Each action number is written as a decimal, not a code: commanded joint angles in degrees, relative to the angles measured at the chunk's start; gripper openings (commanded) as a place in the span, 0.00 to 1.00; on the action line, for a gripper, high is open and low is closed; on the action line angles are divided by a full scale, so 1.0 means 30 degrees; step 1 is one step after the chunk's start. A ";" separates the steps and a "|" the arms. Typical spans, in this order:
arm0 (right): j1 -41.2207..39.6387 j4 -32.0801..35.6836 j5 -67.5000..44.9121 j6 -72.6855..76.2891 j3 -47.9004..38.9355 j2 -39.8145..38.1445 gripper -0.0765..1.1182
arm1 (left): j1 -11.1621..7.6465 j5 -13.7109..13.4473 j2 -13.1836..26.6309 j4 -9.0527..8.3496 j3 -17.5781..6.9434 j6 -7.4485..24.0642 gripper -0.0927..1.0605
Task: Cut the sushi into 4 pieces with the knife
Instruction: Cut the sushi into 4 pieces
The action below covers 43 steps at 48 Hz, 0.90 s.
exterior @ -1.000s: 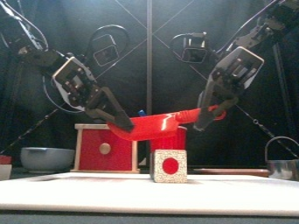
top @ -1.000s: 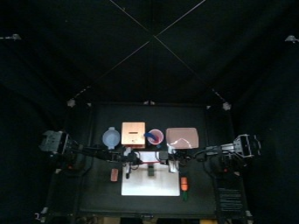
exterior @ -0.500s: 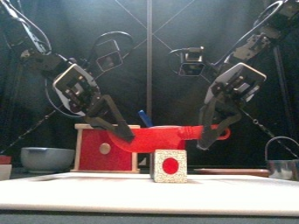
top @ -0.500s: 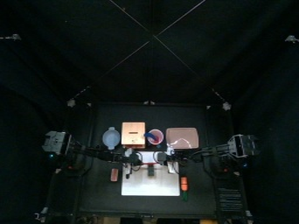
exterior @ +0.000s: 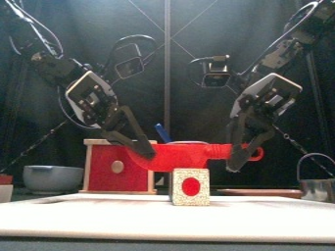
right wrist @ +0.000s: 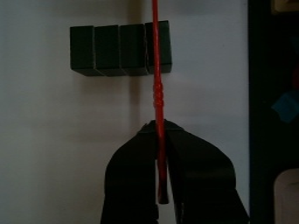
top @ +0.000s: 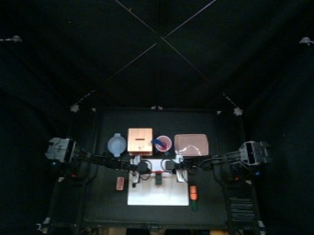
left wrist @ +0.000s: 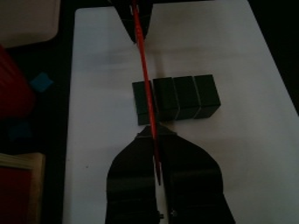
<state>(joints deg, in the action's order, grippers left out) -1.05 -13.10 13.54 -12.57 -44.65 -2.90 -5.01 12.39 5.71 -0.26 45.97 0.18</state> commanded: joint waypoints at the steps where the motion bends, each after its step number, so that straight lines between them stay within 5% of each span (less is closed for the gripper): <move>1: 0.0000 0.0000 -0.0088 0.0000 0.0205 0.0234 0.19 | -0.0527 -0.0352 0.0439 -0.0088 -0.0293 0.0059 0.29; 23: 0.0498 -0.0146 -0.0117 0.0029 0.0176 0.0381 0.19 | -0.0996 -0.0352 0.0498 -0.0059 -0.0205 0.0000 0.29; 43: 0.0439 -0.0205 -0.0293 0.0000 0.0088 0.2520 0.19 | -0.0791 -0.0381 0.2520 0.0264 -0.0234 0.0000 0.29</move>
<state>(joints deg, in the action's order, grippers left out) 0.70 -13.71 12.30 -12.48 -44.30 3.87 -6.94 11.95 11.95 0.53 44.74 -0.09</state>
